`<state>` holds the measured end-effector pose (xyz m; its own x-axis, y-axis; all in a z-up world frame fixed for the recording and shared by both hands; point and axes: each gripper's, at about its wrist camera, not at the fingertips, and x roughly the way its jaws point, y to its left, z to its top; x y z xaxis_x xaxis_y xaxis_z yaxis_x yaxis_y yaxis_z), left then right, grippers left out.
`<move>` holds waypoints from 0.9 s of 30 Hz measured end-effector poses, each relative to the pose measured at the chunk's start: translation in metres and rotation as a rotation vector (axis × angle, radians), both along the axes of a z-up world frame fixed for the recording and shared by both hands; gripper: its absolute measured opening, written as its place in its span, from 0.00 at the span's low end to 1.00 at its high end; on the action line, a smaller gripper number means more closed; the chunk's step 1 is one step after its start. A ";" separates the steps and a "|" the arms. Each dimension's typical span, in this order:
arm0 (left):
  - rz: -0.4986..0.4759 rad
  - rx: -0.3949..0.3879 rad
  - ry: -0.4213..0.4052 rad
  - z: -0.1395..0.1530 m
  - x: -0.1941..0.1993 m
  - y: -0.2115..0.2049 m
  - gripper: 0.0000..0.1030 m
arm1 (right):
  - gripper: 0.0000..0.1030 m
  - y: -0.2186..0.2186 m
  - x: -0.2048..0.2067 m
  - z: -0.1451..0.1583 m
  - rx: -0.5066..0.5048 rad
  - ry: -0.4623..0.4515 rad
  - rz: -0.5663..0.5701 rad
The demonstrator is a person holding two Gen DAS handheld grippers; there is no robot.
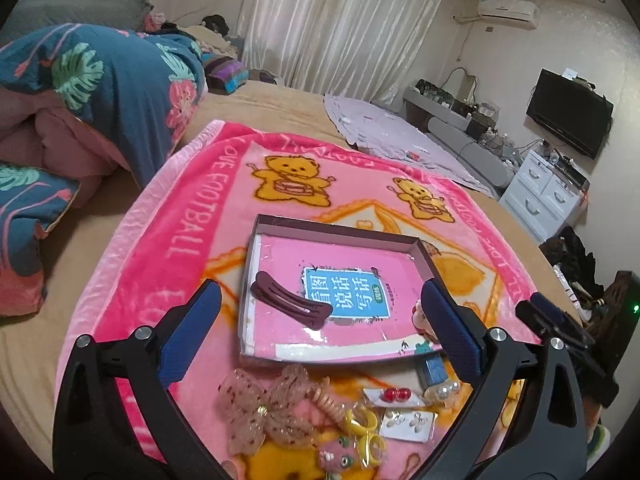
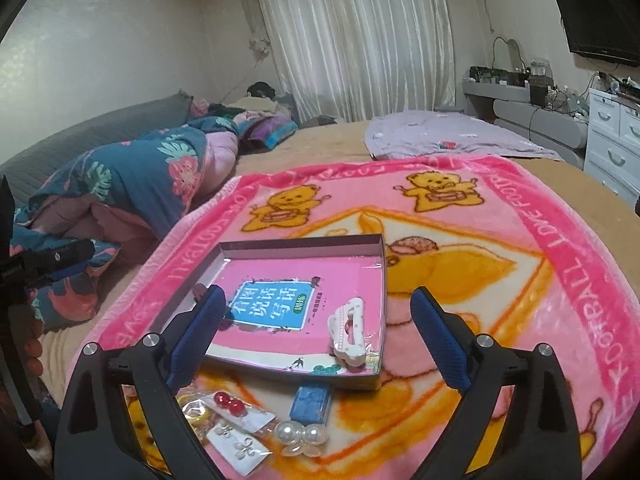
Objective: Organize jewelry
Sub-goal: 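Open both tools to release the clips inside the box and withdraw, then move both tools back over the remaining accessories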
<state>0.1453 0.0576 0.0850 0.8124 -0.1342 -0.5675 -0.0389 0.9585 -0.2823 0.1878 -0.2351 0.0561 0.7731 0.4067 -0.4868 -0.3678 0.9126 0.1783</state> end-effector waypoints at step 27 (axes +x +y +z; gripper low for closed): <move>0.007 0.092 0.019 -0.011 -0.075 -0.019 0.91 | 0.91 -0.005 -0.070 0.014 -0.052 -0.042 0.076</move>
